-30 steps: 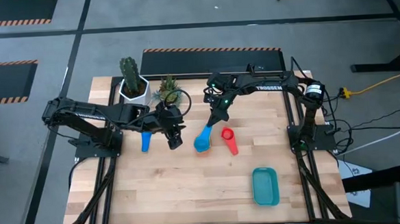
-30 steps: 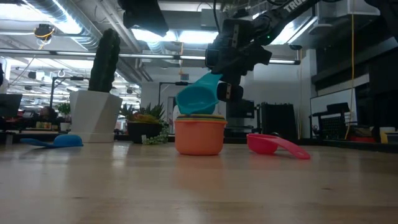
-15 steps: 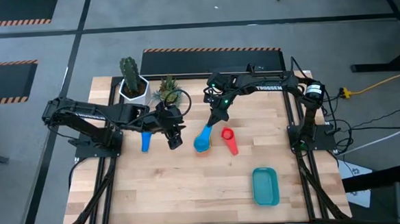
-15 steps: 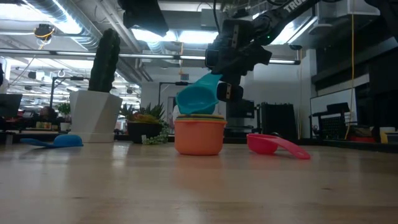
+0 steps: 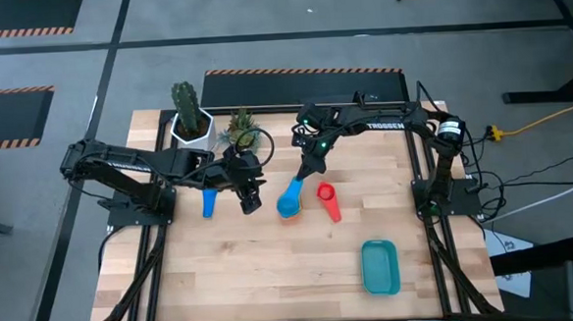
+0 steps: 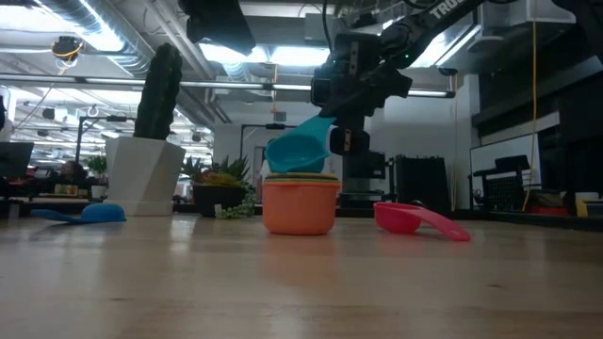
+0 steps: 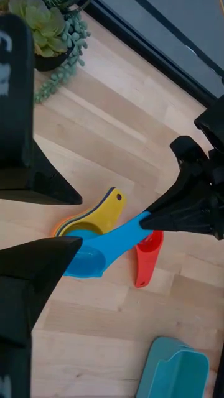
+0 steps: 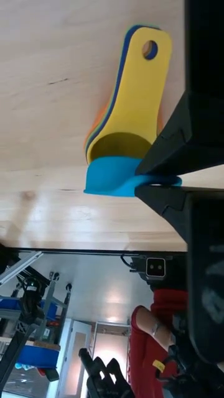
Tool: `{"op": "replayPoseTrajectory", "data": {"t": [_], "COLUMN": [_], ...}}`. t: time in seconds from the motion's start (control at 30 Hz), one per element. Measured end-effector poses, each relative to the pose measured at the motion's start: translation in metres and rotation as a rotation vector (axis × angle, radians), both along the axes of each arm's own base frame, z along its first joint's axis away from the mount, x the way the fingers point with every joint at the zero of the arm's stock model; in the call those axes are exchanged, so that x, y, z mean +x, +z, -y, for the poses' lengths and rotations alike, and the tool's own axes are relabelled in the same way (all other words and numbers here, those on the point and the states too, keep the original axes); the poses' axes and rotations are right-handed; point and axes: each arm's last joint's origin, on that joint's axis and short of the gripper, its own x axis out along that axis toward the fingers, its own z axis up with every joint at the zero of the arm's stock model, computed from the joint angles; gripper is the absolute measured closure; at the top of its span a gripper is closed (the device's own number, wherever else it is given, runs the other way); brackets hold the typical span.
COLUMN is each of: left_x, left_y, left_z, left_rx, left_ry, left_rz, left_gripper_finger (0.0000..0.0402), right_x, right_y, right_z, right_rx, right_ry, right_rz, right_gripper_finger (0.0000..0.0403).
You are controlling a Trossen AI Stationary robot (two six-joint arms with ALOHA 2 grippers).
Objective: Nest measuring cups in basket
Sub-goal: Stack the sky blue measuring cup on top of the yellow measuring cup, then stack the red measuring cup on top of the sky blue measuring cup
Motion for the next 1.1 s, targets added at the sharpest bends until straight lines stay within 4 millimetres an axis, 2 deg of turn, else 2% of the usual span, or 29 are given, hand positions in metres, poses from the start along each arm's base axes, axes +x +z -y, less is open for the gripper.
{"op": "replayPoseTrajectory", "data": {"t": [0.2, 0.53, 0.9, 1.1], "left_x": [0.000, 0.000, 0.000, 0.000], "left_y": [0.000, 0.000, 0.000, 0.000], "left_z": [0.000, 0.000, 0.000, 0.000], "left_rx": [0.000, 0.000, 0.000, 0.000], "left_ry": [0.000, 0.000, 0.000, -0.001], "left_rz": [0.000, 0.000, 0.000, 0.003], "left_gripper_finger": [0.0317, 0.0317, 0.0317, 0.0317], "right_x": [-0.002, -0.006, -0.030, -0.049], "right_y": [0.000, -0.001, -0.004, 0.003], "right_z": [0.004, 0.012, 0.038, 0.056], "right_rx": [-0.013, -0.061, -0.028, -0.132], "right_ry": [0.003, 0.014, -0.039, -0.096], "right_rz": [0.009, 0.047, -0.042, -0.083], "right_gripper_finger": [0.0360, 0.0267, 0.0265, 0.0265]}}
